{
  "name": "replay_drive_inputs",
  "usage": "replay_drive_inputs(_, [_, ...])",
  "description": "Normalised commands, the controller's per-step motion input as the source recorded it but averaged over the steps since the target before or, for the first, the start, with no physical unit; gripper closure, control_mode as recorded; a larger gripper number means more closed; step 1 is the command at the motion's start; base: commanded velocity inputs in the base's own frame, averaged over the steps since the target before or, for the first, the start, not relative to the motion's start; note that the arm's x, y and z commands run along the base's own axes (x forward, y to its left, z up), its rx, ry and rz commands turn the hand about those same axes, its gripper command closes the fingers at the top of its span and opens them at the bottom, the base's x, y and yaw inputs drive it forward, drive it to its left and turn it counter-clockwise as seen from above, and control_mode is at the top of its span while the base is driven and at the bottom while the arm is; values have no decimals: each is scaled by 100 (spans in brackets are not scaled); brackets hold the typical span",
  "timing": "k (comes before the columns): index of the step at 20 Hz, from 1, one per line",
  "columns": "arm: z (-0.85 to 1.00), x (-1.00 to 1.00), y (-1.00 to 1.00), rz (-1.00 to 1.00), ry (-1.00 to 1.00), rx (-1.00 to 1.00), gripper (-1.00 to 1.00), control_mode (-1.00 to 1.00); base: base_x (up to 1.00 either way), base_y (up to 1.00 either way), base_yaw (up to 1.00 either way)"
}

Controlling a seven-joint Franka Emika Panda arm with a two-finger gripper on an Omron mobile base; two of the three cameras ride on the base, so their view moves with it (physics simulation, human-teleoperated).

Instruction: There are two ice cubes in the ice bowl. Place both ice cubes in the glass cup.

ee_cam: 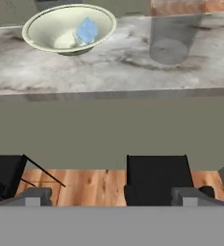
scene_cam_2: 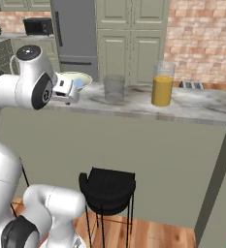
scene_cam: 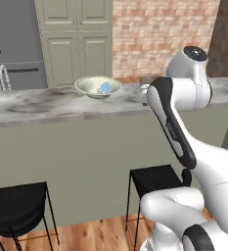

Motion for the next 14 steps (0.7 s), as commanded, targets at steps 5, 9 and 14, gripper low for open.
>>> replay_drive_inputs(5, [29,2,45,-4,8,2,-100,-100,0,0,0])
replay_drive_inputs(9, [11,14,38,-2,5,2,-100,-100,0,0,0])
replay_drive_inputs(14, [0,34,15,0,12,0,-100,-100,0,0,0])
